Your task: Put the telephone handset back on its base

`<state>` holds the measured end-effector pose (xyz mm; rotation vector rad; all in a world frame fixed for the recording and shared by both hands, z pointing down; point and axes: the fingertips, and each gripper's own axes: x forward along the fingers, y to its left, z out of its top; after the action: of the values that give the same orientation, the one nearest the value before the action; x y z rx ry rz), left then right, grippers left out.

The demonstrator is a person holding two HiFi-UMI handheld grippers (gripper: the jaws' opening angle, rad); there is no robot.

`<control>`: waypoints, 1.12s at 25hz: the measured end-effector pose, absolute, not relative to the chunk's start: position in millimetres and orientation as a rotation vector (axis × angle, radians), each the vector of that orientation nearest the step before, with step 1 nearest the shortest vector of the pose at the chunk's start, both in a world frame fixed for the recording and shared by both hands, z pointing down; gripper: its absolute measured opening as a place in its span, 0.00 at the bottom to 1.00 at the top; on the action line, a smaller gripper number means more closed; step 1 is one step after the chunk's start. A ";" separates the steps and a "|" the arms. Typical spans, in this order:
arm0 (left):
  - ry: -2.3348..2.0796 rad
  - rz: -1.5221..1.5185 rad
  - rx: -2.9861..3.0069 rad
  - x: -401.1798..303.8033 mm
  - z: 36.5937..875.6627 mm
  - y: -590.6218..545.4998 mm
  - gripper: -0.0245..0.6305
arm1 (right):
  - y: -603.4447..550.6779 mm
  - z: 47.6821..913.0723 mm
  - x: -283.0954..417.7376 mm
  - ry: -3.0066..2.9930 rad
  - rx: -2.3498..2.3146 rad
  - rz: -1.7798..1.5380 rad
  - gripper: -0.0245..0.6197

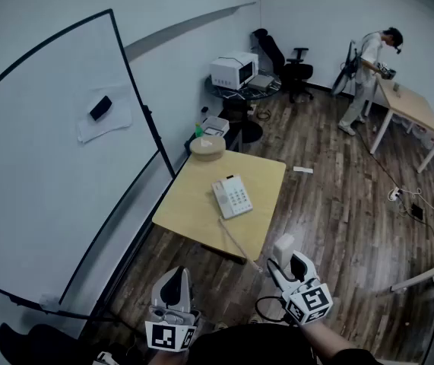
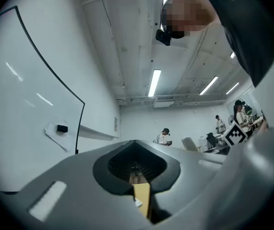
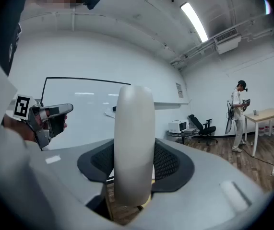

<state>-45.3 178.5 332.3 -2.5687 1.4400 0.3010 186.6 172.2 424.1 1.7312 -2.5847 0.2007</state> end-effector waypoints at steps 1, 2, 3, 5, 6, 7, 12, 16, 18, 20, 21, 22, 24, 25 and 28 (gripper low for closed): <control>1.438 0.301 -2.571 -48.0 331.8 178.2 0.04 | 171.9 424.1 184.0 -2.584 1.736 0.205 0.38; 1.436 0.302 -2.573 -50.5 331.3 178.1 0.04 | 171.6 424.1 181.5 -2.584 1.740 0.210 0.38; 1.434 0.303 -2.574 -52.7 330.7 178.0 0.04 | 171.4 424.1 179.2 -2.583 1.745 0.215 0.38; 1.430 0.310 -2.576 -55.3 329.4 178.4 0.04 | 171.1 423.9 176.2 -2.582 1.751 0.227 0.38; 1.428 0.314 -2.577 -55.8 329.1 178.7 0.04 | 170.8 424.0 175.4 -2.583 1.754 0.232 0.38; 1.426 0.318 -2.578 -56.0 329.1 178.9 0.04 | 170.5 424.3 174.6 -2.583 1.754 0.235 0.38; 1.424 0.332 -2.581 -55.1 330.0 178.3 0.04 | 168.1 424.1 172.3 -2.612 1.753 0.261 0.38; 1.428 0.324 -2.581 -52.7 331.2 177.8 0.04 | 167.8 424.1 174.1 -2.618 1.752 0.253 0.38; 1.433 0.317 -2.575 -49.6 331.0 176.2 0.04 | 166.5 423.1 175.8 -2.626 1.747 0.237 0.38; 1.443 0.308 -2.566 -45.1 330.5 174.8 0.04 | 164.9 421.4 178.2 -2.640 1.738 0.220 0.38; 1.450 0.301 -2.560 -43.0 330.3 174.4 0.04 | 164.1 421.0 179.6 -2.646 1.732 0.210 0.38; 1.456 0.295 -2.553 -40.8 330.1 174.1 0.04 | 163.1 421.1 181.3 -2.653 1.725 0.203 0.38; 1.464 0.290 -2.533 -35.9 329.4 173.9 0.04 | 160.5 422.7 185.5 -2.673 1.715 0.199 0.38; 1.467 0.287 -2.522 -33.5 329.0 174.2 0.04 | 159.3 424.2 187.1 -2.685 1.710 0.201 0.38; 1.488 0.262 -2.497 -29.9 328.7 175.5 0.04 | 157.0 429.1 187.3 -2.724 1.669 0.213 0.38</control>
<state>-29.9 175.5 328.7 -2.4972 1.4878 0.2621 187.3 157.0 429.1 1.6688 -2.7237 0.2126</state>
